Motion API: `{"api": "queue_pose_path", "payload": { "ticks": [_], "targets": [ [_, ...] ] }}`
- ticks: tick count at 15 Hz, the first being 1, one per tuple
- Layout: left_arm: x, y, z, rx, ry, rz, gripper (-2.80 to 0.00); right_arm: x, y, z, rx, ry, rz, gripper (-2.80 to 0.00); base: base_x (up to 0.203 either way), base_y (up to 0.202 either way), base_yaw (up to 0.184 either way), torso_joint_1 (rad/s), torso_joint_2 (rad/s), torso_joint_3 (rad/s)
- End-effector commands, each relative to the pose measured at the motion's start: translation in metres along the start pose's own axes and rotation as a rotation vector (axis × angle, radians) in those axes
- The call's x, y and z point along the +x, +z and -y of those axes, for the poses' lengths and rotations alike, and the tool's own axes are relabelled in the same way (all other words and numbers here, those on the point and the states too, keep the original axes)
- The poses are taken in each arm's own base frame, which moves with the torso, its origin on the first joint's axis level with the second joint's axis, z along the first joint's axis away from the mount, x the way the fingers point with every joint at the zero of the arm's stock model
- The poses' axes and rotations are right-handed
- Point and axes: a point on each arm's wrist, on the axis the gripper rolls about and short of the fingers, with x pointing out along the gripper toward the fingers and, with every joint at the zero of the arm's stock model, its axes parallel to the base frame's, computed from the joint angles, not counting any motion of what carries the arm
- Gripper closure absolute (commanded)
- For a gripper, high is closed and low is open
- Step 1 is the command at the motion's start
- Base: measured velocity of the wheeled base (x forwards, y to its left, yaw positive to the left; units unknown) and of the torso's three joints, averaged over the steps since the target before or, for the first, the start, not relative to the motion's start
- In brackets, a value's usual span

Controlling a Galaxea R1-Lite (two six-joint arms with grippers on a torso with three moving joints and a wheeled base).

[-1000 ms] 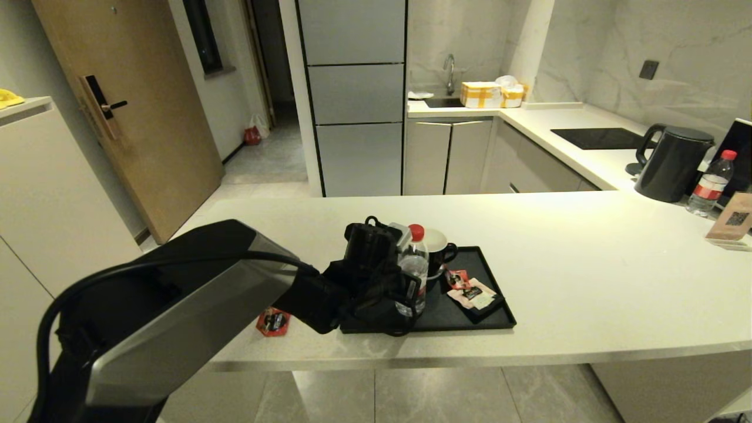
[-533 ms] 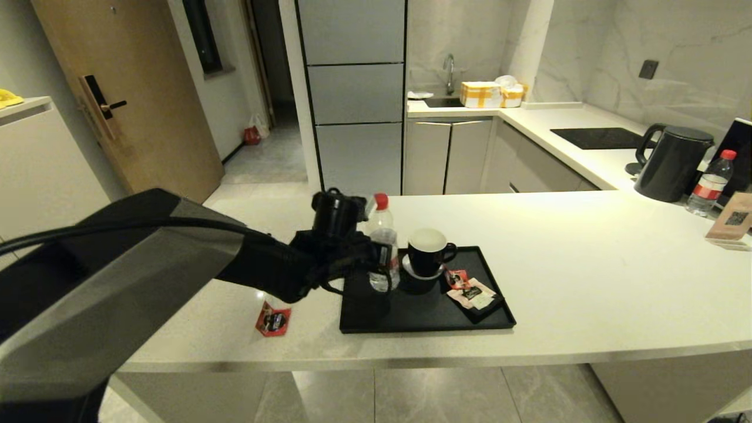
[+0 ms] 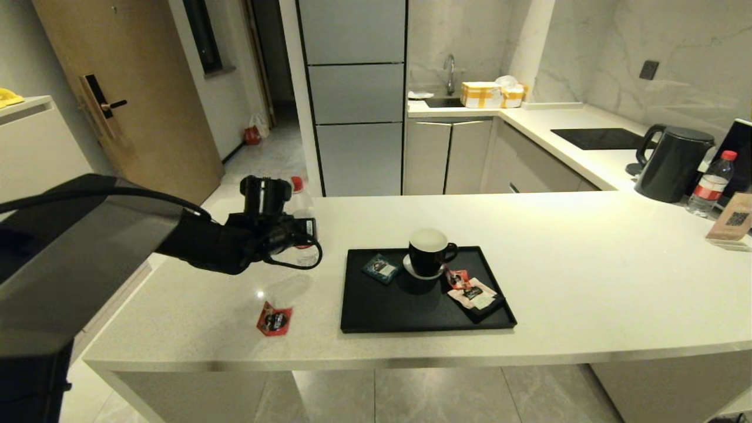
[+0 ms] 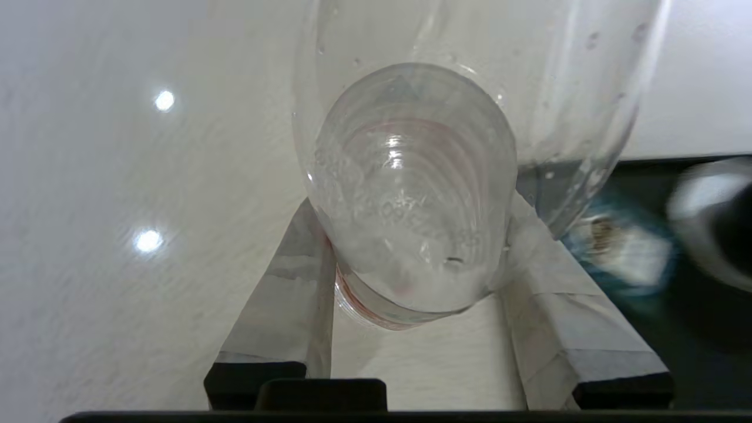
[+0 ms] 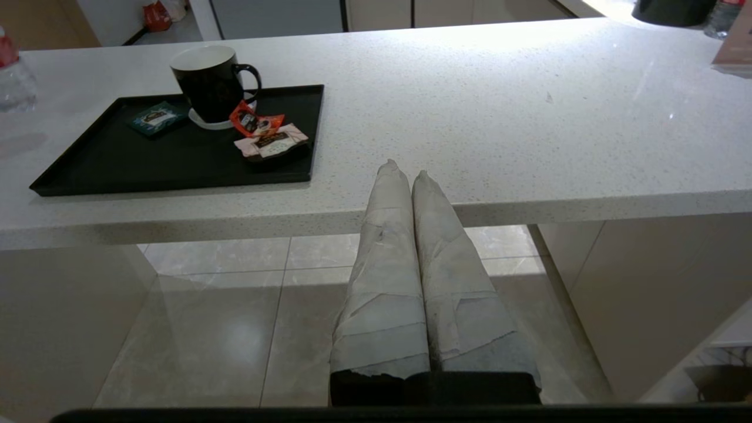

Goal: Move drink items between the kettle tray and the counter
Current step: Place it on the left

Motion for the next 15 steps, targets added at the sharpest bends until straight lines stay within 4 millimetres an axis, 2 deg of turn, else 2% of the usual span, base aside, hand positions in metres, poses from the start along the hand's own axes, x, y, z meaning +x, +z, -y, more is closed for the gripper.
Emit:
{"api": "queue_pose_path", "payload": {
  "ticks": [1, 5, 9, 10, 15],
  "targets": [
    [0.014, -0.019, -0.002, 0.005, 0.009, -0.049, 0.0, 0.0, 0.0, 0.0, 0.0, 0.0, -0.001, 0.0, 0.0, 0.0, 0.0, 0.0, 0.0, 0.0],
    [0.027, -0.039, -0.003, 0.01, 0.019, -0.101, 0.0, 0.0, 0.0, 0.0, 0.0, 0.0, -0.003, 0.0, 0.0, 0.0, 0.0, 0.0, 0.0, 0.0],
    [0.026, -0.046, -0.004, 0.018, 0.023, -0.124, 0.0, 0.0, 0.0, 0.0, 0.0, 0.0, -0.003, 0.0, 0.0, 0.0, 0.0, 0.0, 0.0, 0.0],
    [0.026, -0.046, -0.004, 0.018, 0.023, -0.124, -2.8, 0.0, 0.0, 0.0, 0.0, 0.0, -0.003, 0.0, 0.0, 0.0, 0.0, 0.0, 0.0, 0.0],
    [0.02, -0.042, -0.003, 0.016, 0.016, -0.103, -2.8, 0.0, 0.0, 0.0, 0.0, 0.0, -0.003, 0.0, 0.0, 0.0, 0.0, 0.0, 0.0, 0.0]
  ]
}}
